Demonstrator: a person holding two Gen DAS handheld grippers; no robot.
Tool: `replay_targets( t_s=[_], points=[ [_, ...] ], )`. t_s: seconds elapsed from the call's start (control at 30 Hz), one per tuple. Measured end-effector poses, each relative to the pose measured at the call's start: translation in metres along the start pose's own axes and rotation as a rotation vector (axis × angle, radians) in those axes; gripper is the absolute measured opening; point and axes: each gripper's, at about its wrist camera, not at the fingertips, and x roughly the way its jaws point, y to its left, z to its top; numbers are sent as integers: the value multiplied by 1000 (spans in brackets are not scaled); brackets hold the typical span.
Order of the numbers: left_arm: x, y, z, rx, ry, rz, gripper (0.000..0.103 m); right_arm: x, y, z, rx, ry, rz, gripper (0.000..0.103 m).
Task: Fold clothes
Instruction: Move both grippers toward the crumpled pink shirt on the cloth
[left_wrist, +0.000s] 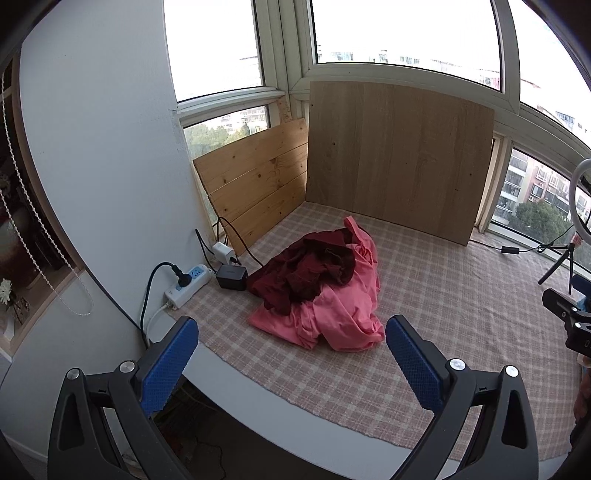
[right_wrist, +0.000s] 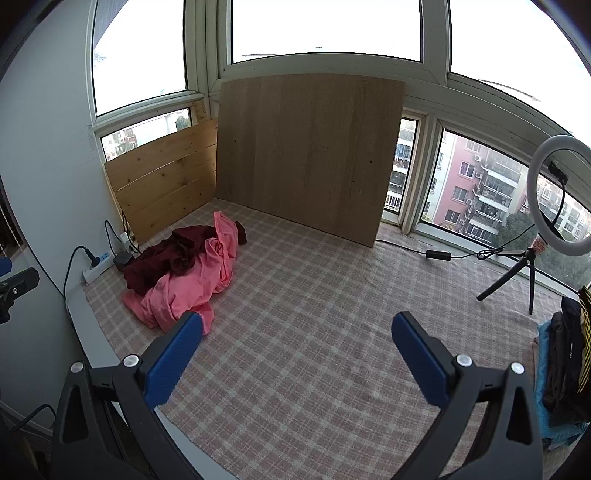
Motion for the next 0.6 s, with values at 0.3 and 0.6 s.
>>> replay_targets(
  t_s=[0.3, 0.6],
  points=[
    [23, 18, 24, -23, 12, 78, 102, 45, 17, 31, -63, 18, 96, 103],
    [71, 68, 62, -32, 2, 105, 102, 114, 53, 43, -107, 82, 136, 103]
  ],
)
